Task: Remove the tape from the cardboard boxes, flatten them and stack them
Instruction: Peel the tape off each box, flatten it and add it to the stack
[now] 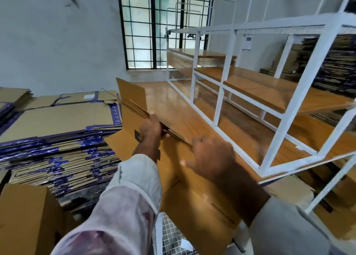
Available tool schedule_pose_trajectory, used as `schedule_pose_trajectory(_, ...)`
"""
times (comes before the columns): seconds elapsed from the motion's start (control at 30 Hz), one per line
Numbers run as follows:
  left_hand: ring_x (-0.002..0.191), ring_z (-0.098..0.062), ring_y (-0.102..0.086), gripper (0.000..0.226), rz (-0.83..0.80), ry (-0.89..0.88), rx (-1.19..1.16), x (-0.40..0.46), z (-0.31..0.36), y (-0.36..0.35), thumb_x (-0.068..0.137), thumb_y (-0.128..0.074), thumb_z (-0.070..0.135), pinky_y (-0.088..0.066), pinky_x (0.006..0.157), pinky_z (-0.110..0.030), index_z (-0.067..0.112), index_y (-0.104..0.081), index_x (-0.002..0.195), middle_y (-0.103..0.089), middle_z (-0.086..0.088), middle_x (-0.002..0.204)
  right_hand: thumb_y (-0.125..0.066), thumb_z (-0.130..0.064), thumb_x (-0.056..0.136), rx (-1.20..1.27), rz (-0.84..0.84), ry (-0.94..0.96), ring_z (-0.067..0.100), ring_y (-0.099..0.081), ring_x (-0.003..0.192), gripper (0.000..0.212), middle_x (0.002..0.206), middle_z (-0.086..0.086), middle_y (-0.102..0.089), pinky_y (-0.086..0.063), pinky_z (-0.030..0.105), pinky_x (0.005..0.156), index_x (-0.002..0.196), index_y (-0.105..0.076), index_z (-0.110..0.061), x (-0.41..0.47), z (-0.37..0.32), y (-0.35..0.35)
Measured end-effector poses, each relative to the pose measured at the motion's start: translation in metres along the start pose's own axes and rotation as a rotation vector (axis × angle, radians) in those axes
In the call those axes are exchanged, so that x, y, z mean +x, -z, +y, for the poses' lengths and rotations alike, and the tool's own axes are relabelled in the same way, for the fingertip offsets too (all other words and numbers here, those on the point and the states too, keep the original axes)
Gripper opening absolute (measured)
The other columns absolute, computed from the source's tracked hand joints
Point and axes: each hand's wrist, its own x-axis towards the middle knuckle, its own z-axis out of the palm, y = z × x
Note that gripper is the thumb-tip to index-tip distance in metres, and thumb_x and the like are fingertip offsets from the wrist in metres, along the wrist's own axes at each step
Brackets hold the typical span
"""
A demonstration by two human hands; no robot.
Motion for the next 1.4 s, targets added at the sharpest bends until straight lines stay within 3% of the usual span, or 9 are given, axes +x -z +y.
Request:
schedule_pose_trajectory(0.13,0.071,-0.034,-0.073,0.042,-0.178,0.023,0.023,0.001,-0.002,-0.005,0.097,-0.069,0.039,-0.064,0.068,-0.049,-0.002,-0.062,0.101,-0.070,-0.024,0.098,-0.048,-0.023,0.104,-0.035,0.078,0.056,0.022,-0.063,0.099,0.029,0.119,0.002,-0.062,-0.051,0.035,0.076,0.133,-0.052,-0.019,-0.004,0.012,-0.015)
schedule_pose_trajectory(0.23,0.073,-0.034,-0.074,0.031,-0.207,0.032,0.106,0.008,0.003,-0.008,0.087,-0.080,0.015,-0.064,0.065,-0.043,-0.005,-0.063,0.103,-0.071,-0.028,0.100,-0.049,-0.023,0.104,-0.032,0.105,0.052,0.018,-0.062,0.091,0.027,0.112,-0.001,-0.064,-0.058,0.036,0.075,0.130,-0.054,-0.020,-0.004,0.021,-0.016)
schedule_pose_trajectory(0.4,0.071,-0.030,-0.071,0.012,-0.205,-0.008,0.143,0.000,0.015,-0.006,0.090,-0.066,-0.004,-0.064,0.072,-0.042,-0.006,-0.057,0.097,-0.067,-0.023,0.096,-0.049,-0.023,0.104,-0.043,0.173,0.061,0.018,-0.060,0.088,0.024,0.109,-0.002,-0.063,-0.056,0.035,0.070,0.127,-0.054,-0.022,-0.003,0.030,-0.017)
schedule_pose_trajectory(0.57,0.073,-0.030,-0.062,0.024,-0.124,-0.048,-0.056,0.002,0.036,0.005,0.091,-0.062,-0.010,-0.062,0.052,-0.036,0.004,-0.043,0.091,-0.054,-0.021,0.093,-0.056,-0.029,0.102,-0.062,0.320,0.057,0.022,-0.063,0.098,0.024,0.112,-0.002,-0.061,-0.056,0.042,0.076,0.126,-0.054,-0.026,0.016,0.035,0.004)
schedule_pose_trajectory(0.73,0.089,-0.027,-0.064,0.033,-0.057,-0.042,-0.313,-0.005,0.037,0.029,0.092,-0.063,-0.006,-0.063,0.082,-0.044,0.004,-0.044,0.117,-0.059,-0.016,0.098,-0.060,-0.028,0.097,-0.064,0.438,0.152,0.024,-0.059,0.116,0.040,0.130,0.002,-0.058,-0.053,0.047,0.092,0.136,-0.053,-0.024,0.040,0.041,0.010)
schedule_pose_trajectory(0.97,0.077,-0.023,-0.064,0.009,0.012,0.125,-0.458,-0.024,-0.047,0.045,0.101,-0.058,0.003,-0.057,0.052,-0.029,0.005,-0.056,0.109,-0.063,-0.014,0.100,-0.057,-0.031,0.093,-0.065,0.273,0.202,0.023,-0.044,0.136,0.061,0.155,-0.002,-0.042,-0.038,0.050,0.102,0.151,-0.037,-0.032,0.074,0.070,-0.065)
schedule_pose_trajectory(1.07,0.088,-0.026,-0.069,0.017,0.002,0.222,-0.435,-0.038,-0.102,0.042,0.103,-0.057,0.007,-0.059,0.051,-0.029,0.007,-0.056,0.120,-0.066,-0.017,0.117,-0.049,-0.035,0.099,-0.038,0.164,0.204,0.021,-0.042,0.140,0.059,0.158,-0.004,-0.041,-0.035,0.050,0.105,0.156,-0.032,-0.036,0.074,0.091,-0.118)
schedule_pose_trajectory(1.17,0.079,-0.023,-0.074,0.029,0.060,0.309,-0.369,-0.052,-0.154,0.039,0.104,-0.055,0.009,-0.055,0.048,-0.025,0.005,-0.052,0.133,-0.071,-0.017,0.106,-0.051,-0.026,0.097,-0.047,0.075,0.212,0.022,-0.047,0.137,0.060,0.154,-0.004,-0.049,-0.036,0.053,0.104,0.154,-0.039,-0.038,0.065,0.108,-0.170)
schedule_pose_trajectory(1.4,0.070,-0.024,-0.072,0.024,-0.105,0.511,-0.101,-0.099,-0.222,0.030,0.108,-0.048,0.015,-0.056,0.055,-0.027,-0.003,-0.063,0.116,-0.075,-0.016,0.092,-0.056,-0.022,0.096,-0.019,-0.145,0.207,0.015,-0.040,0.144,0.068,0.159,-0.014,-0.040,-0.032,0.048,0.107,0.155,-0.034,-0.044,0.043,0.149,-0.239)
